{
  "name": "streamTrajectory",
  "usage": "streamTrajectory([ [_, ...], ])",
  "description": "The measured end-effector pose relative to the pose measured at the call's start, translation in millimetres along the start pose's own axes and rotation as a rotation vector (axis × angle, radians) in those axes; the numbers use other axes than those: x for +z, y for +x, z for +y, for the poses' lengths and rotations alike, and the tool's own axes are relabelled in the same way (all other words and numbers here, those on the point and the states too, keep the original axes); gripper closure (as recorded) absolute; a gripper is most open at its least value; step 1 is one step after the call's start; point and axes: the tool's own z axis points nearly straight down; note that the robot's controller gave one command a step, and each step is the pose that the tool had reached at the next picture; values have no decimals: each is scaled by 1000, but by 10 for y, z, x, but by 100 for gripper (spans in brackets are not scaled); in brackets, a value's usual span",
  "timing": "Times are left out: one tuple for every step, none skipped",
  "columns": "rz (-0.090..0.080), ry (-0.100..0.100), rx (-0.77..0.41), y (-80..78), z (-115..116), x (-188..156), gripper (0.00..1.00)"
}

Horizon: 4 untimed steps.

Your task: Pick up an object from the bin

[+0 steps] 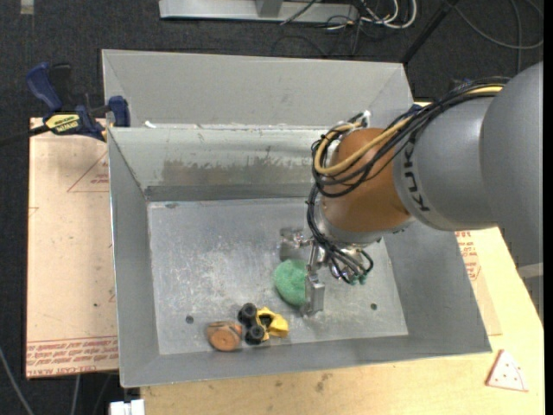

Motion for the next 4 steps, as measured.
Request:
streamTrajectory([
  [-3, 2, 46, -6, 96, 42, 100],
  [-3, 2, 46, -6, 96, 42, 100],
  [-2, 2, 45, -1, 96, 32, 100],
  [-1, 2, -215, 403, 265, 2, 100],
])
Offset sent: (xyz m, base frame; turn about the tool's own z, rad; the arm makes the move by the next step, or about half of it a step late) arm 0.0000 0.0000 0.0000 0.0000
